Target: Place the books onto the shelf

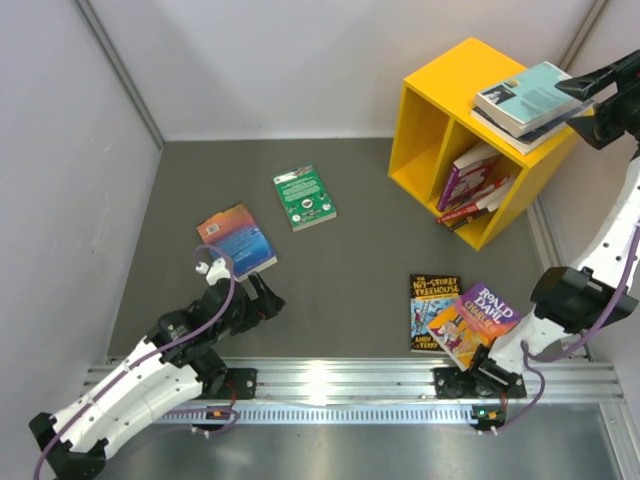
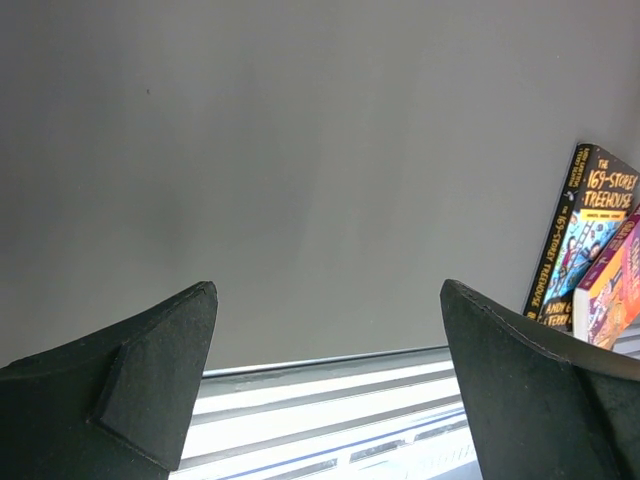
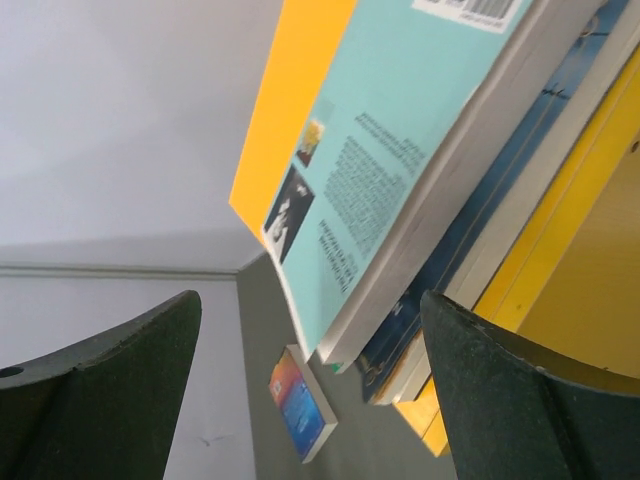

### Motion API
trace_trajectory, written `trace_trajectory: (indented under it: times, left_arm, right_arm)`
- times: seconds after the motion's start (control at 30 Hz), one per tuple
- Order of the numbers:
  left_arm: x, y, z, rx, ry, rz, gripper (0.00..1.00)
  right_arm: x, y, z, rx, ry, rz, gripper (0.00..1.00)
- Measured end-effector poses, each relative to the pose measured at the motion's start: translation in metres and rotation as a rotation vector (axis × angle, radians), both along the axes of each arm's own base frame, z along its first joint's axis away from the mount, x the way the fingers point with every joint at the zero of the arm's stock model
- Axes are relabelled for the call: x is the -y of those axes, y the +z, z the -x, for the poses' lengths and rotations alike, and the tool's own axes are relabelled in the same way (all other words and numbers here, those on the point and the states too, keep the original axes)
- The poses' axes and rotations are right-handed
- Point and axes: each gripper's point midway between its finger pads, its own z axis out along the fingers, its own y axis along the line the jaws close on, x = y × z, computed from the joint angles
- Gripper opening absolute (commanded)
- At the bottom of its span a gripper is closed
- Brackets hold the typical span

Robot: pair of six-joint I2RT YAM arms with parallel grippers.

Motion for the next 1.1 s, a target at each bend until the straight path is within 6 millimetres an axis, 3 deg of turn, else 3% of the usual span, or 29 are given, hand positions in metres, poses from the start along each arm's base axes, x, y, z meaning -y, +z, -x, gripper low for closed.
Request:
trace_trajectory:
  times: [0.1, 0.17, 0.27, 0.33, 0.4, 0.47, 0.6, 0.67, 0.73, 0.83, 0.93, 1.1]
  left_arm:
    - [0.004, -0.003, -0.004, -0.006, -0.02, -0.024, 0.99]
    - [0.01, -0.004, -0.006, -0.02, -0.044, -0.042, 0.99]
    - [0.023, -0.004, -0.012, -0.045, -0.093, -0.065, 0.99]
    - [0.032, -0.004, -0.017, -0.061, -0.122, -0.075, 0.99]
    - [0.039, -0.006, -0.022, -0.079, -0.144, -0.092, 0.99]
    - [0.044, -0.006, -0.027, -0.087, -0.154, -0.107, 0.99]
    - [0.037, 0.011, -0.046, -0.022, -0.105, -0.169, 0.99]
    - [0.028, 0.029, -0.06, 0.037, -0.062, -0.218, 0.99]
    - [0.012, 0.057, -0.082, 0.091, 0.006, -0.276, 0.99]
    - [-0.02, 0.088, -0.127, 0.117, 0.139, -0.353, 0.99]
    - [-0.07, 0.077, -0.155, 0.05, 0.265, -0.417, 0.99]
    - [-0.143, 0.043, -0.17, -0.088, 0.411, -0.47, 0.99]
  right_arm:
    - [-0.019, 0.015, 0.011, 0.028, 0.006, 0.045, 0.9]
    - [-0.049, 0.026, 0.02, 0.051, 0.029, 0.115, 0.92]
    - [-0.136, 0.03, 0.048, 0.1, 0.182, 0.2, 0.95]
    - [-0.196, 0.003, 0.092, 0.096, 0.324, 0.214, 0.95]
    - [-0.221, -0.046, 0.13, 0.022, 0.406, 0.207, 0.95]
    - [-0.233, -0.102, 0.164, -0.098, 0.46, 0.209, 0.96]
    - [-0.254, -0.208, 0.192, -0.373, 0.569, 0.244, 0.97]
    - [-0.261, -0.242, 0.203, -0.478, 0.609, 0.264, 0.98]
    - [-0.264, -0.255, 0.213, -0.52, 0.632, 0.276, 0.98]
    - [-0.266, -0.248, 0.214, -0.483, 0.639, 0.273, 0.99]
    - [-0.267, -0.242, 0.215, -0.451, 0.644, 0.266, 0.99]
    - [-0.269, -0.24, 0.218, -0.445, 0.666, 0.263, 0.99]
